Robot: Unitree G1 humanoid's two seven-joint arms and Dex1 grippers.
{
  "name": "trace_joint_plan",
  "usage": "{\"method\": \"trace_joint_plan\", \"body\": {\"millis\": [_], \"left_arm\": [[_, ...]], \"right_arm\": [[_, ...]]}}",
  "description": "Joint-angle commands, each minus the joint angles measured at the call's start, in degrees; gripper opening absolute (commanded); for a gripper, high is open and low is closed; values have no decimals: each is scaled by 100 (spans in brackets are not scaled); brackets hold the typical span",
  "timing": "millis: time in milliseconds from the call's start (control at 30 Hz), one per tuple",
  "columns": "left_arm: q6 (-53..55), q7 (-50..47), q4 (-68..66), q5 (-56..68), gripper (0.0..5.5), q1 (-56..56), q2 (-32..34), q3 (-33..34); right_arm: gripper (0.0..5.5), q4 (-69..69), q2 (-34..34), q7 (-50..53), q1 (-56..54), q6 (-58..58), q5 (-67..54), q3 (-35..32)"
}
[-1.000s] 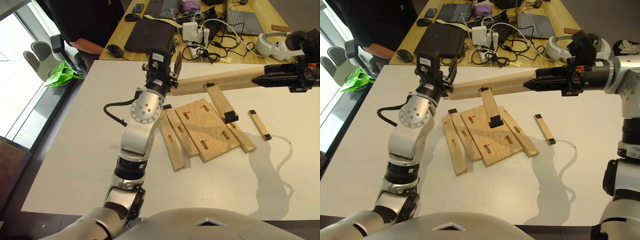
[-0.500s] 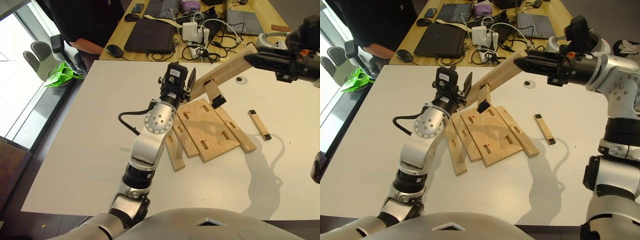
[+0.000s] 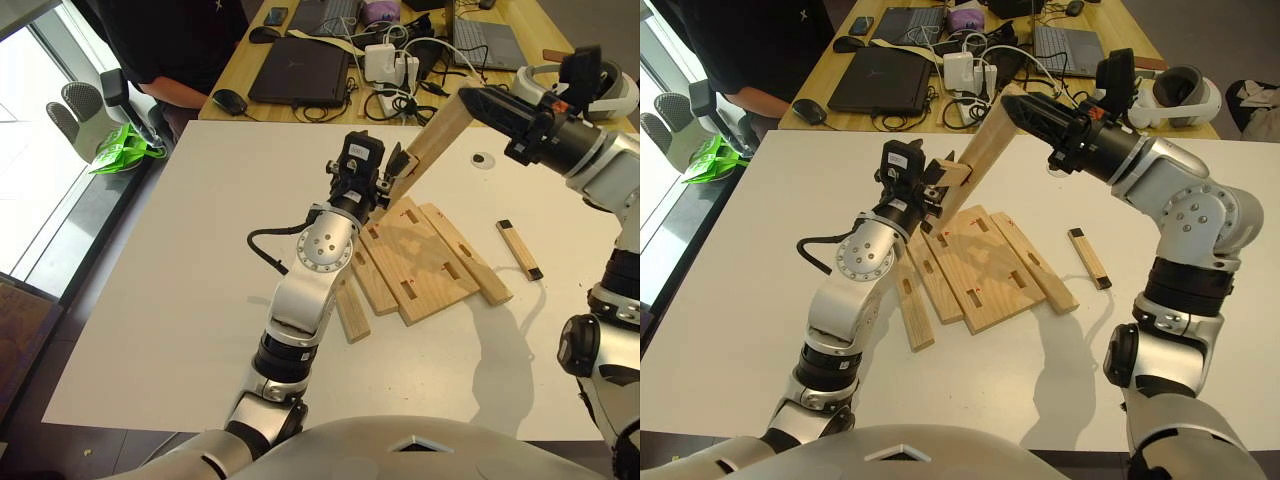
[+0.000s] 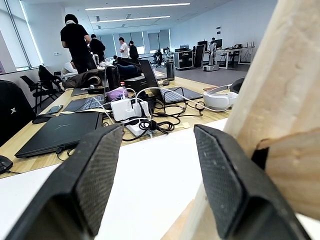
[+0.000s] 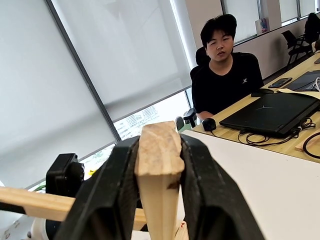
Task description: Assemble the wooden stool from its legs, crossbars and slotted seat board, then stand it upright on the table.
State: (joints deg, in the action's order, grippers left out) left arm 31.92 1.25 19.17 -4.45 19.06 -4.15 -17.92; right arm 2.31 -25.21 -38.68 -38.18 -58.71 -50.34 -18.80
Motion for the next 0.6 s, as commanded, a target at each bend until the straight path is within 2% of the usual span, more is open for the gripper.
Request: {"method": "trace_joint_plan", "body": {"millis": [33, 133, 333, 400, 500, 600], "left_arm": [[52, 57, 30, -4, 259, -79, -53, -74], [65, 49, 28, -15, 259, -71, -78, -73], [190, -160, 446, -45, 259, -700, 114, 450], [239, -293, 655, 131, 259, -1139, -23, 746], [222, -490, 896, 472, 259, -1731, -310, 1043], [54, -709, 1102, 779, 259, -2363, -494, 1133]], "right_arm": [[103, 113, 320, 453, -124, -178, -480, -225], [103, 146, 394, 683, -124, -165, -537, -217], [103, 170, -724, 355, 249, -647, -521, -328], [103, 332, -1033, 325, 618, -806, -548, -448], [103, 635, -1081, 658, 1170, -923, -630, -836], [103, 1043, -932, 1019, 1805, -561, -404, -1145]]}}
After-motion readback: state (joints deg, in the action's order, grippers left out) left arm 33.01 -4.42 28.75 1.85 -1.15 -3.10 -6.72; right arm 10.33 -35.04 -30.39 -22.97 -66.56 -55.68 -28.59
